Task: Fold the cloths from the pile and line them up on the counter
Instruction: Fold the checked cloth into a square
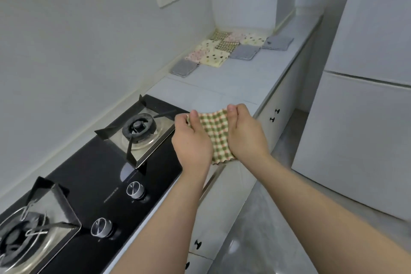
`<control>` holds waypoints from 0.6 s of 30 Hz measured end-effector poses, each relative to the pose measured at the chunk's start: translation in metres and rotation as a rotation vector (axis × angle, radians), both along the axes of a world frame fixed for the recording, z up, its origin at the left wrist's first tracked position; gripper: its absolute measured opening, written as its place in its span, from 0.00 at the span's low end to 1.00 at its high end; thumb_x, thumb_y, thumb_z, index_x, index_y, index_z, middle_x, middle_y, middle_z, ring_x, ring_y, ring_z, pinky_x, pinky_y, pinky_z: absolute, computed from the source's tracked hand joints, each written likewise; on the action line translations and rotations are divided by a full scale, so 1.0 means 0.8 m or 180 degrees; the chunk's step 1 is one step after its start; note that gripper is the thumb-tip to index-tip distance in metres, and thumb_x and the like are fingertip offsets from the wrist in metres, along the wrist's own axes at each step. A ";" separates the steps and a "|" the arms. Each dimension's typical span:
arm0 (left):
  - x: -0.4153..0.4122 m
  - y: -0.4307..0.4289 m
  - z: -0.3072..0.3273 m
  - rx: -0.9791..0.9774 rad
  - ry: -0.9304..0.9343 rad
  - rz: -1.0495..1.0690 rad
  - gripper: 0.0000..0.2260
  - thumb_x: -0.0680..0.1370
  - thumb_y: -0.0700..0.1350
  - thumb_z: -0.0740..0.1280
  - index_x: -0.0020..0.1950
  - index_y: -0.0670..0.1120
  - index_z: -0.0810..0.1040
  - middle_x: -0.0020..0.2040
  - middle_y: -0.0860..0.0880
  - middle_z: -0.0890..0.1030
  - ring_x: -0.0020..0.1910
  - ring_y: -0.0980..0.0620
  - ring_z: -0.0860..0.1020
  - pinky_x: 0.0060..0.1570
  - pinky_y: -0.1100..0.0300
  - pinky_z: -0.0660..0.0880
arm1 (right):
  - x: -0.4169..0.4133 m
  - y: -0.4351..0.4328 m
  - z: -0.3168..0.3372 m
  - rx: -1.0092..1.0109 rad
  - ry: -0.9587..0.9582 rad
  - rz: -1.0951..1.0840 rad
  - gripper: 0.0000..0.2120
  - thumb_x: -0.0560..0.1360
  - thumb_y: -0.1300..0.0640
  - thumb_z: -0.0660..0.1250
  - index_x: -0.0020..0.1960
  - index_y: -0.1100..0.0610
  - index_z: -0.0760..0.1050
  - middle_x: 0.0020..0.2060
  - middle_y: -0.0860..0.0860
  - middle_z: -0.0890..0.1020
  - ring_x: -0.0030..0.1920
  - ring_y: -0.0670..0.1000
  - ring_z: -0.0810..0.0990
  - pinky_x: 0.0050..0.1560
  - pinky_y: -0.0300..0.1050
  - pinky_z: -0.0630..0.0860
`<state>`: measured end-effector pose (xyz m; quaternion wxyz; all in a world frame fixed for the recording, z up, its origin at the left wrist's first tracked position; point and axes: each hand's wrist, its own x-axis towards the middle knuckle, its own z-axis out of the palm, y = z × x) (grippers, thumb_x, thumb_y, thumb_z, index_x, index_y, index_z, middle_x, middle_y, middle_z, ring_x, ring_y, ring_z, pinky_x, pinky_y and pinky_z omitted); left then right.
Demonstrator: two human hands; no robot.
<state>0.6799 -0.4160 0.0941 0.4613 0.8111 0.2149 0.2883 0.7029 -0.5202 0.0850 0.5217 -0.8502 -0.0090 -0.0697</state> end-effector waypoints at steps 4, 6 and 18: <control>0.015 -0.045 0.068 -0.0175 0.0161 0.0034 0.13 0.85 0.51 0.57 0.52 0.42 0.73 0.37 0.54 0.75 0.35 0.60 0.73 0.31 0.71 0.67 | 0.022 -0.043 0.072 -0.0078 0.0255 0.0004 0.16 0.85 0.44 0.48 0.48 0.53 0.67 0.35 0.51 0.76 0.33 0.49 0.74 0.28 0.43 0.62; 0.022 -0.066 0.095 -0.0321 0.0263 0.0044 0.12 0.85 0.51 0.57 0.52 0.43 0.72 0.38 0.54 0.75 0.36 0.57 0.74 0.32 0.69 0.67 | 0.027 -0.065 0.100 -0.0133 0.0342 0.0061 0.16 0.85 0.44 0.49 0.48 0.53 0.66 0.36 0.52 0.76 0.33 0.49 0.74 0.28 0.44 0.62; 0.097 -0.130 0.147 -0.1010 0.0483 -0.0076 0.12 0.84 0.53 0.58 0.52 0.45 0.72 0.43 0.50 0.78 0.41 0.51 0.78 0.40 0.53 0.77 | 0.099 -0.144 0.157 -0.0103 0.0581 0.0093 0.17 0.85 0.46 0.51 0.51 0.56 0.71 0.43 0.53 0.77 0.39 0.49 0.74 0.31 0.44 0.65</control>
